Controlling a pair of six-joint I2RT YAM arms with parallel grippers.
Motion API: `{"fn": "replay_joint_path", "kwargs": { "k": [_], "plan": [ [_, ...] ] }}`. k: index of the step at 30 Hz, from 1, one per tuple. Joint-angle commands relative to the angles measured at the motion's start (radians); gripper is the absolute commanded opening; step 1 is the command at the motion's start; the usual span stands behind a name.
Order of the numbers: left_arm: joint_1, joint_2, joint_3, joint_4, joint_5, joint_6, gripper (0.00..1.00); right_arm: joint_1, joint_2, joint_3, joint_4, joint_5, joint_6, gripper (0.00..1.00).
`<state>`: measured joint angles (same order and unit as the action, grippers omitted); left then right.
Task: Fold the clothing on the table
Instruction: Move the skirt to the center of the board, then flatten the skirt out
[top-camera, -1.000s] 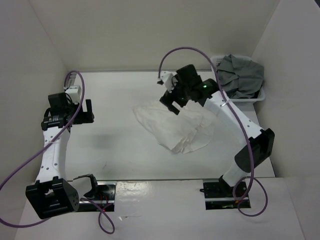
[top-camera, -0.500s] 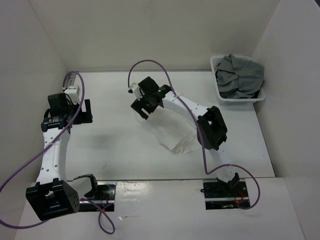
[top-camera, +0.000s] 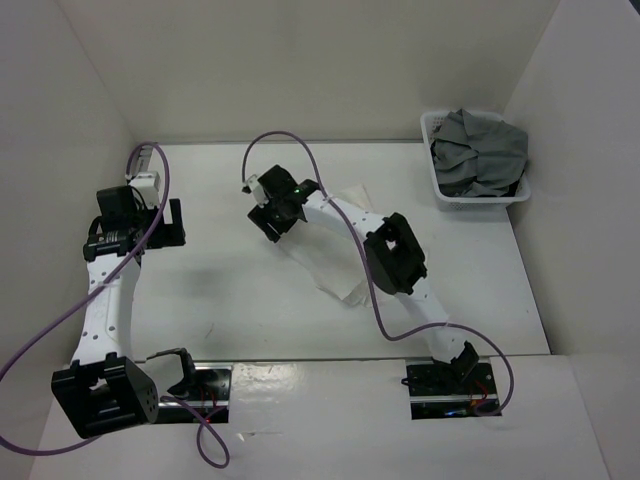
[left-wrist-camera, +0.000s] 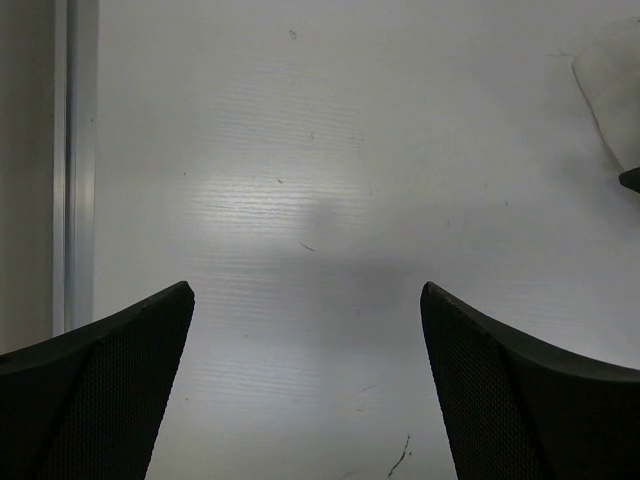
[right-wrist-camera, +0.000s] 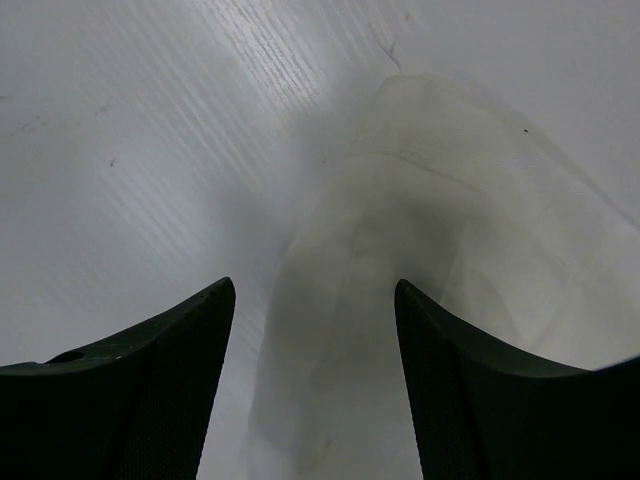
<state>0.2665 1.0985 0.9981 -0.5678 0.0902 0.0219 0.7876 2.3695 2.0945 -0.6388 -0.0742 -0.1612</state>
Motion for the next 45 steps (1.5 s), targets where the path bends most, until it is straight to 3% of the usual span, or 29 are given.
{"fn": "replay_joint_path", "kwargs": {
  "k": [1, 6, 9, 13, 32, 37, 41, 45],
  "plan": [
    [-0.001, 0.001, -0.006, 0.023, -0.003, -0.01, 1.0, 0.004, 0.048, 0.099, 0.015, 0.025, 0.02, 0.7],
    [-0.001, 0.001, -0.006, 0.023, 0.006, -0.01, 1.0, 0.004, 0.151, 0.274, -0.085, 0.025, 0.02, 0.69],
    [-0.001, 0.001, -0.006, 0.023, 0.006, -0.01, 1.0, 0.004, 0.259, 0.467, -0.197, 0.016, 0.02, 0.67],
    [-0.001, 0.001, -0.006, 0.023, 0.006, -0.01, 1.0, 0.004, 0.517, 0.983, -0.413, 0.007, 0.02, 0.64],
    [-0.001, 0.011, -0.015, 0.023, 0.016, -0.01, 1.0, 0.013, 0.508, 0.957, -0.456, 0.083, 0.031, 0.66],
    [-0.001, 0.011, -0.015, 0.023, 0.016, -0.01, 1.0, 0.013, 0.519, 0.957, -0.456, 0.093, 0.031, 0.55],
    [-0.001, 0.011, -0.015, 0.023, 0.016, -0.01, 1.0, 0.013, 0.519, 0.957, -0.456, 0.093, 0.031, 0.4],
    [-0.001, 0.011, -0.015, 0.023, 0.016, -0.01, 1.0, 0.013, 0.519, 0.957, -0.456, 0.102, 0.031, 0.39]
  ]
}}
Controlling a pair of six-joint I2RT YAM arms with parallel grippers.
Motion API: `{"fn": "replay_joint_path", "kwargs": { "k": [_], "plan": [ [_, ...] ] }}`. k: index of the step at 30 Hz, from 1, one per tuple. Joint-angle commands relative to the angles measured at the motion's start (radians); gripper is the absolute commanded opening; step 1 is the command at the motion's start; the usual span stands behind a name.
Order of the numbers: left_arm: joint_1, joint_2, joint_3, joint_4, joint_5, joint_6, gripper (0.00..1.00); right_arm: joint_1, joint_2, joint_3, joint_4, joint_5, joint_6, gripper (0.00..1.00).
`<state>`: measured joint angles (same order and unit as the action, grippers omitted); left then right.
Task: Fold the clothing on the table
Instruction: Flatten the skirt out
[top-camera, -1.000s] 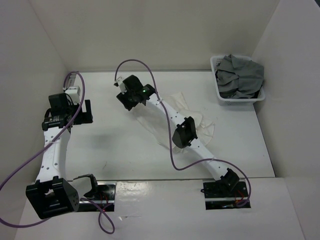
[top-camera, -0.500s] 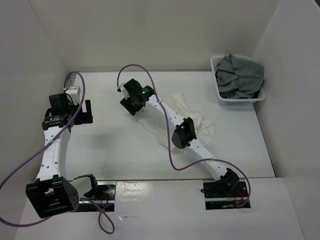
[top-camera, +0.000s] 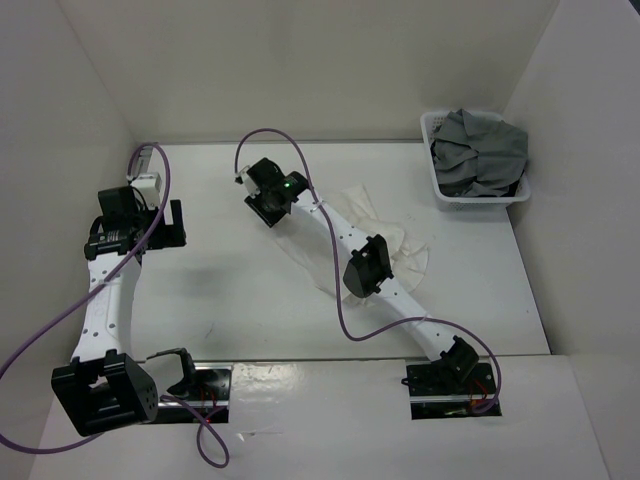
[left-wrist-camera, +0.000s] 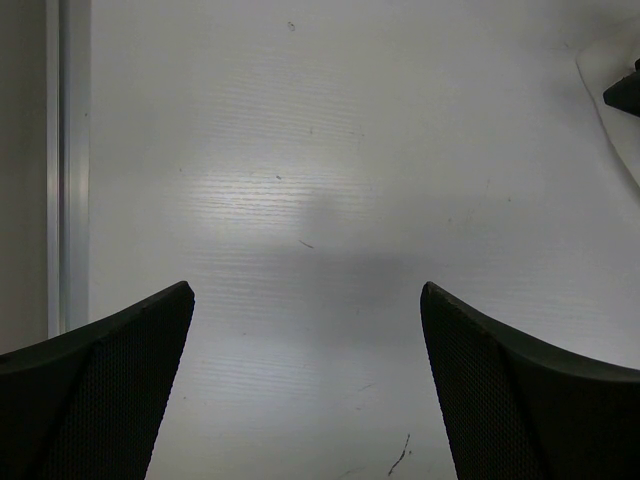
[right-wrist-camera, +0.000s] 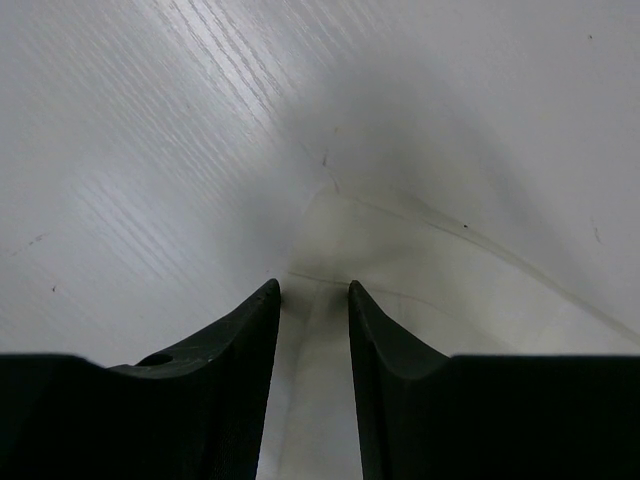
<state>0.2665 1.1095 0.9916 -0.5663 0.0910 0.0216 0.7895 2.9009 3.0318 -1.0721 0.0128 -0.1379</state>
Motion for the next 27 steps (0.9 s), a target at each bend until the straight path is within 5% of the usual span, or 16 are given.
{"fn": "replay_joint_path", "kwargs": {
  "k": [1, 18, 27],
  "plan": [
    [-0.001, 0.0, -0.008, 0.022, 0.015, -0.009, 1.0, 0.011, -0.012, 0.019, -0.023, 0.015, 0.008, 0.39],
    [-0.001, 0.009, -0.008, 0.022, 0.024, -0.009, 1.0, 0.02, 0.015, 0.001, -0.023, 0.015, 0.008, 0.39],
    [-0.001, 0.009, -0.008, 0.013, 0.033, -0.009, 1.0, 0.031, 0.035, 0.001, -0.023, 0.015, 0.008, 0.06]
  ]
}}
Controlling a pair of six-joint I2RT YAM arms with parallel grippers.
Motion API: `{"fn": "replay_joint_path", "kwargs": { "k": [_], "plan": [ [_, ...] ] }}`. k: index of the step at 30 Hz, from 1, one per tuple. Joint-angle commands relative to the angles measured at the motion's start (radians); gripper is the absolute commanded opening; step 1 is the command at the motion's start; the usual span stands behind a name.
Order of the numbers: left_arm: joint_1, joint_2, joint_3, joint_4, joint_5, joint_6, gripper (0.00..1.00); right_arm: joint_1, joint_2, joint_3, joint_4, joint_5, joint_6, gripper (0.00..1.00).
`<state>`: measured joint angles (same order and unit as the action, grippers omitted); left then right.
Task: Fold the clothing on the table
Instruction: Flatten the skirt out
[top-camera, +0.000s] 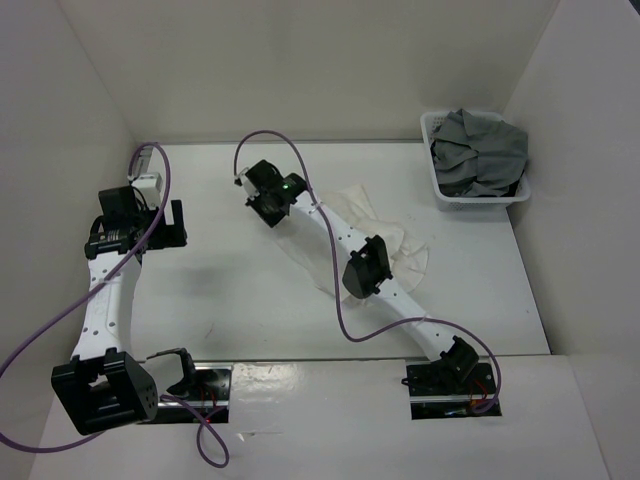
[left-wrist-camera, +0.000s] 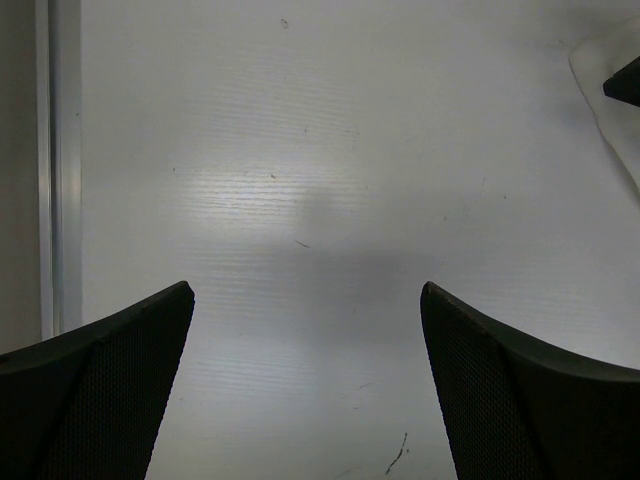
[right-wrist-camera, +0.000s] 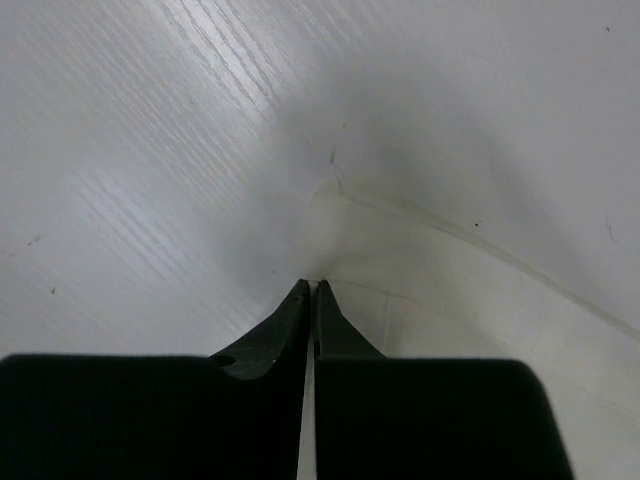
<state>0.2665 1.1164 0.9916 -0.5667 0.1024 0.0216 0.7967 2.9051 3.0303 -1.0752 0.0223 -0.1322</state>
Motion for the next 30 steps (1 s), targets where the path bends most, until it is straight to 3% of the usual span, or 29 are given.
{"fn": "replay_joint_path", "kwargs": {
  "k": [1, 8, 14, 23, 28, 30],
  "plan": [
    [-0.001, 0.002, -0.008, 0.013, 0.022, -0.009, 1.0, 0.024, 0.031, 0.002, -0.02, 0.005, 0.002, 0.03],
    [-0.001, 0.002, -0.008, 0.013, 0.022, -0.009, 1.0, 0.042, -0.062, 0.012, -0.02, 0.005, 0.002, 0.0],
    [-0.001, 0.002, -0.008, 0.013, 0.031, -0.009, 1.0, 0.042, -0.398, -0.086, -0.002, 0.063, -0.017, 0.0],
    [-0.001, -0.029, -0.008, 0.013, 0.049, -0.009, 1.0, 0.001, -0.889, -0.436, 0.089, 0.222, -0.087, 0.0],
    [-0.001, -0.038, -0.008, 0.013, 0.059, -0.009, 1.0, -0.077, -1.058, -0.585, 0.098, 0.191, -0.164, 0.0],
    [-0.001, -0.047, -0.008, 0.013, 0.059, -0.009, 1.0, -0.103, -1.116, -0.66, 0.13, 0.255, -0.19, 0.0]
  ]
}}
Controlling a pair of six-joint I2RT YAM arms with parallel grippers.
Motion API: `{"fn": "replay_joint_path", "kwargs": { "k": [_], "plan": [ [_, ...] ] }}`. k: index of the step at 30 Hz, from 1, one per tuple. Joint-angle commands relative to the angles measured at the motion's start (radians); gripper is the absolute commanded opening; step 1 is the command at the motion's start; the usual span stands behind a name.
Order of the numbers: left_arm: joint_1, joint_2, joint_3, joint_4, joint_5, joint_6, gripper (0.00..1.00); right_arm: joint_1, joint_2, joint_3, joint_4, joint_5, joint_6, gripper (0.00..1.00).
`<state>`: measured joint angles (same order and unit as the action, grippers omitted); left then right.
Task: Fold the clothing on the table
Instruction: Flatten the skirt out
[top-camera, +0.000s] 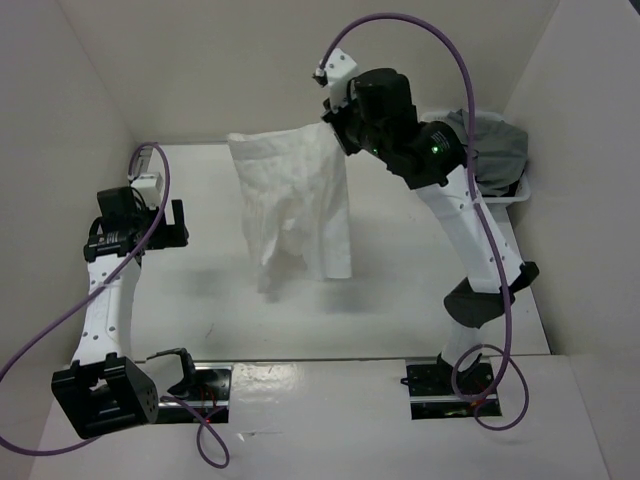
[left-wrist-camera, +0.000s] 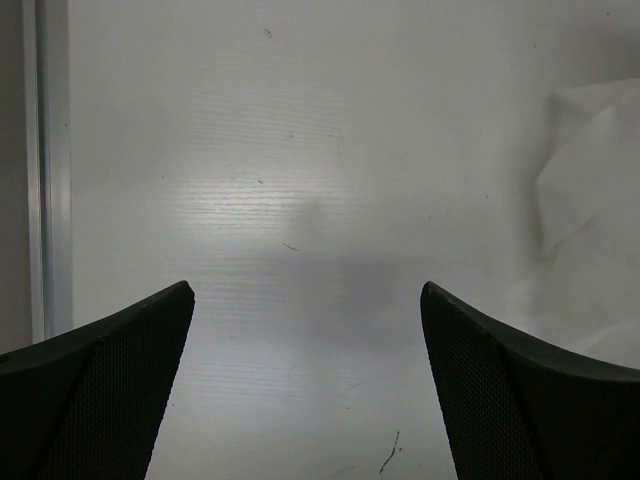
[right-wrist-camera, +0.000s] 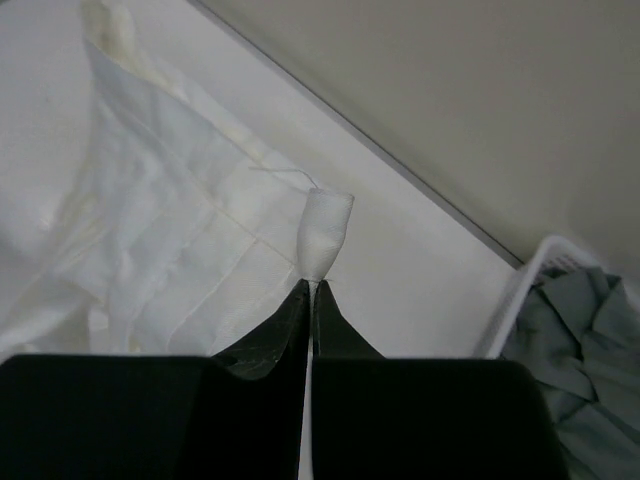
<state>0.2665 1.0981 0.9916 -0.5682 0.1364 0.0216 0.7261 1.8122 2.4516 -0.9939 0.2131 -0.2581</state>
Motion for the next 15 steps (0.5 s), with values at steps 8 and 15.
{"fn": "replay_joint_path", "kwargs": {
  "k": [8, 15],
  "plan": [
    [-0.001, -0.038, -0.008, 0.014, 0.045, 0.0, 1.0, -0.212, -0.12, -0.229, 0.165, 0.135, -0.078, 0.0],
    [-0.001, -0.058, -0.008, 0.014, 0.045, 0.0, 1.0, -0.131, -0.123, -0.183, 0.183, 0.233, -0.099, 0.0]
  ]
}}
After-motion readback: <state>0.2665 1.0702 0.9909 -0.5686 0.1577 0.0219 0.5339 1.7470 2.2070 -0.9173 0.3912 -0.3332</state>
